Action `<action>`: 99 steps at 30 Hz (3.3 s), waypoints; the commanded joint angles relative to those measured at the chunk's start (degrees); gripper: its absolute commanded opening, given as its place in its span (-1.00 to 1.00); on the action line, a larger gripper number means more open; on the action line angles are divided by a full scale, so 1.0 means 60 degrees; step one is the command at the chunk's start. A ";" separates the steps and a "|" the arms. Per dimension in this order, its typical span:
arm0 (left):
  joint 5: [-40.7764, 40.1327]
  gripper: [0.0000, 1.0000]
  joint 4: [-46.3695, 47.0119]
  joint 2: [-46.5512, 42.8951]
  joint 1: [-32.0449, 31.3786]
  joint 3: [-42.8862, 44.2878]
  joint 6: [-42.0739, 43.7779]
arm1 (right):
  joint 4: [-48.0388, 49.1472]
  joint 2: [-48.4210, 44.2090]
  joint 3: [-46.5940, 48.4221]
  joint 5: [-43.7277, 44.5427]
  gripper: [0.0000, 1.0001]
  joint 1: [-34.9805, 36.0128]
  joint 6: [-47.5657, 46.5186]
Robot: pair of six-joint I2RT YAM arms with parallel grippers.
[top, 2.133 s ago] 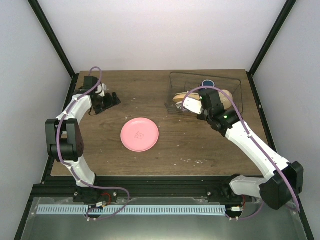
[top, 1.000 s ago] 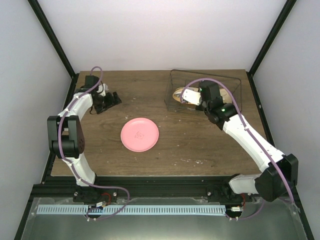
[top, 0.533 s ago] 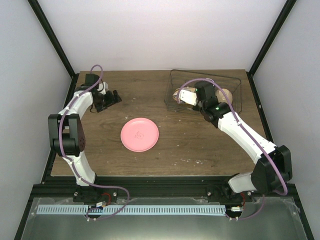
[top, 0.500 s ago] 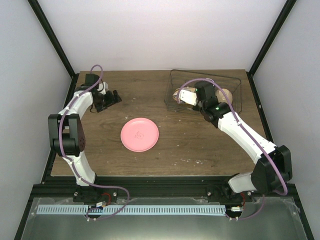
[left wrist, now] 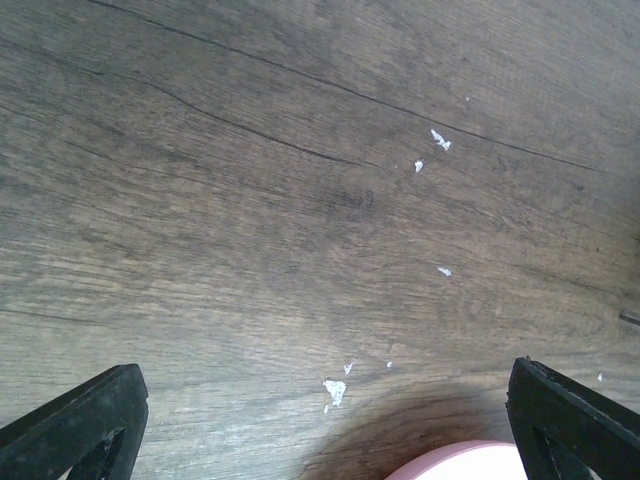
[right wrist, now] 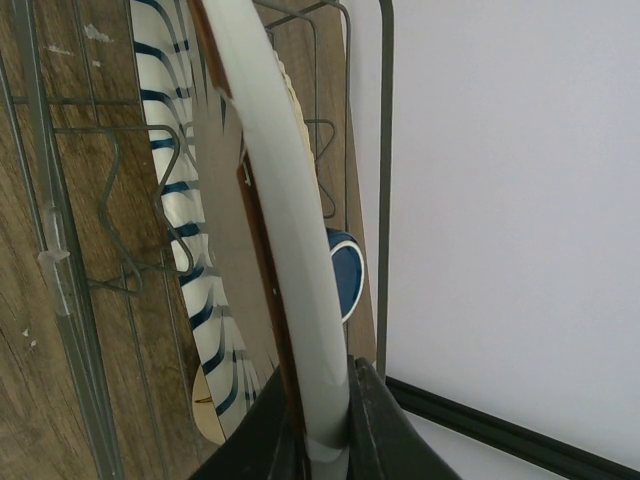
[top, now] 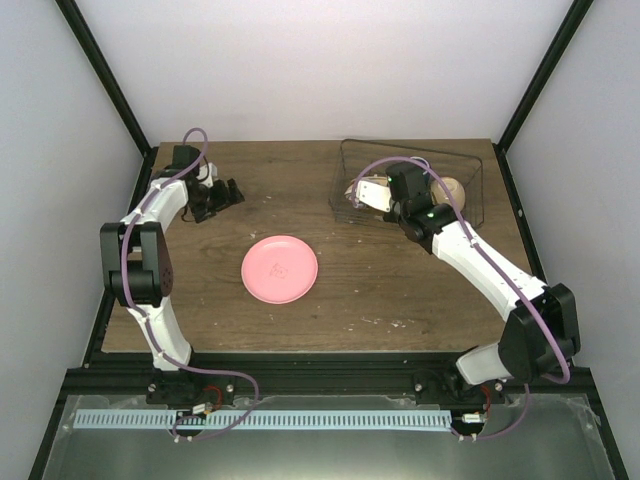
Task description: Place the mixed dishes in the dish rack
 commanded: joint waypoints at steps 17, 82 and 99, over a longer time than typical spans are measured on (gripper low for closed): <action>0.0153 1.00 -0.0184 0.0367 0.0041 0.0639 0.0066 | 0.1298 0.0421 -0.0196 -0.0335 -0.54 -0.0040 0.0458; -0.2875 -0.95 -0.1916 -0.0391 -0.3117 -0.2343 -0.0397 | -0.3484 0.2840 0.5450 -0.3709 0.04 0.0048 0.9342; -0.0430 -1.00 -0.1978 -0.3097 -0.0855 -0.0954 0.1658 | -0.4406 0.4357 0.7566 -0.7880 0.39 -0.0609 1.0852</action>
